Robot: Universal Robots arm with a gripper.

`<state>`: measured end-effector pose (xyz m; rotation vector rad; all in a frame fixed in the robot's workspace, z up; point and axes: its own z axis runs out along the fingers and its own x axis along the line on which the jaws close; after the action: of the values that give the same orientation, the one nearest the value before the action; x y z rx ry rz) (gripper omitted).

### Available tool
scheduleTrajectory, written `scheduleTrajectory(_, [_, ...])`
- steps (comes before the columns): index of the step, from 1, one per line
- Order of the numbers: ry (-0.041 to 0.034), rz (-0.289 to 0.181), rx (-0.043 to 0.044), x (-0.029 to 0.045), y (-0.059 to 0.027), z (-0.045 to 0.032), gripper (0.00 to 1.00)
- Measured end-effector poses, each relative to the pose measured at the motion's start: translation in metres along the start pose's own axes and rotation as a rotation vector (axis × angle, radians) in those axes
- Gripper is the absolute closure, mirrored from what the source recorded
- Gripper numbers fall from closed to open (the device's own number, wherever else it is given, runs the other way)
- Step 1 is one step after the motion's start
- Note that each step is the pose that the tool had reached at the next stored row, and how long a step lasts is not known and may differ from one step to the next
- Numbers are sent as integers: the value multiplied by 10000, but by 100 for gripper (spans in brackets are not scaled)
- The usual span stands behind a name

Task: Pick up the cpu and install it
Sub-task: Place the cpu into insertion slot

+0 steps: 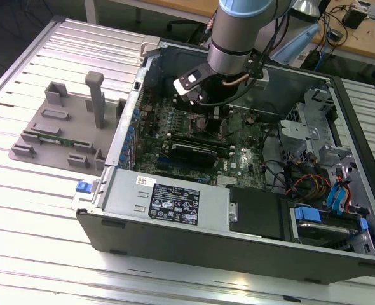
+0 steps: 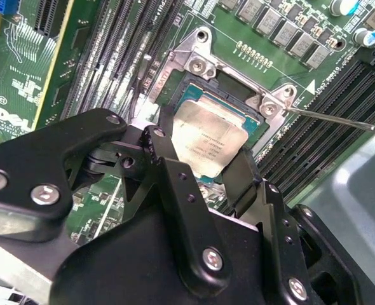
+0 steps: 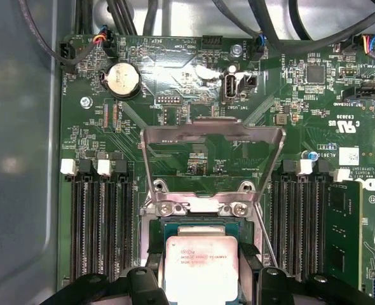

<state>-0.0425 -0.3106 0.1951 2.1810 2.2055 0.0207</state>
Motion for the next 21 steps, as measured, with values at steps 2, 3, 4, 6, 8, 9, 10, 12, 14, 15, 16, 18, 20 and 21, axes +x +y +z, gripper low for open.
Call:
scheduleTrajectory(2, [-3, 0, -2, 1, 0, 4, 45])
scheduleTrajectory(3, [-1, 1, -3, 2, 0, 5, 45])
scheduleTrajectory(4, [0, 1, -3, 2, 0, 5, 45])
scheduleTrajectory(6, [-1, 1, -4, 2, 0, 5, 45])
scheduleTrajectory(8, [16, 2, -12, 4, 1, 10, 45])
scheduleTrajectory(9, [11, 2, -13, 4, 1, 10, 38])
scheduleTrajectory(10, [7, 2, -11, 4, 1, 9, 38])
scheduleTrajectory(12, [0, 1, -4, 2, 0, 6, 38])
scheduleTrajectory(14, [0, 1, -4, 2, 0, 0, 38])
scheduleTrajectory(15, [1, 2, -5, 2, 1, -12, 38])
scheduleTrajectory(16, [0, 2, -4, 1, 2, -55, 38])
scheduleTrajectory(18, [0, 1, -4, -3, 8, -226, 38])
scheduleTrajectory(20, [2, 1, -5, -3, 9, -241, 38])
scheduleTrajectory(21, [2, 1, -5, -2, 9, -243, 38])
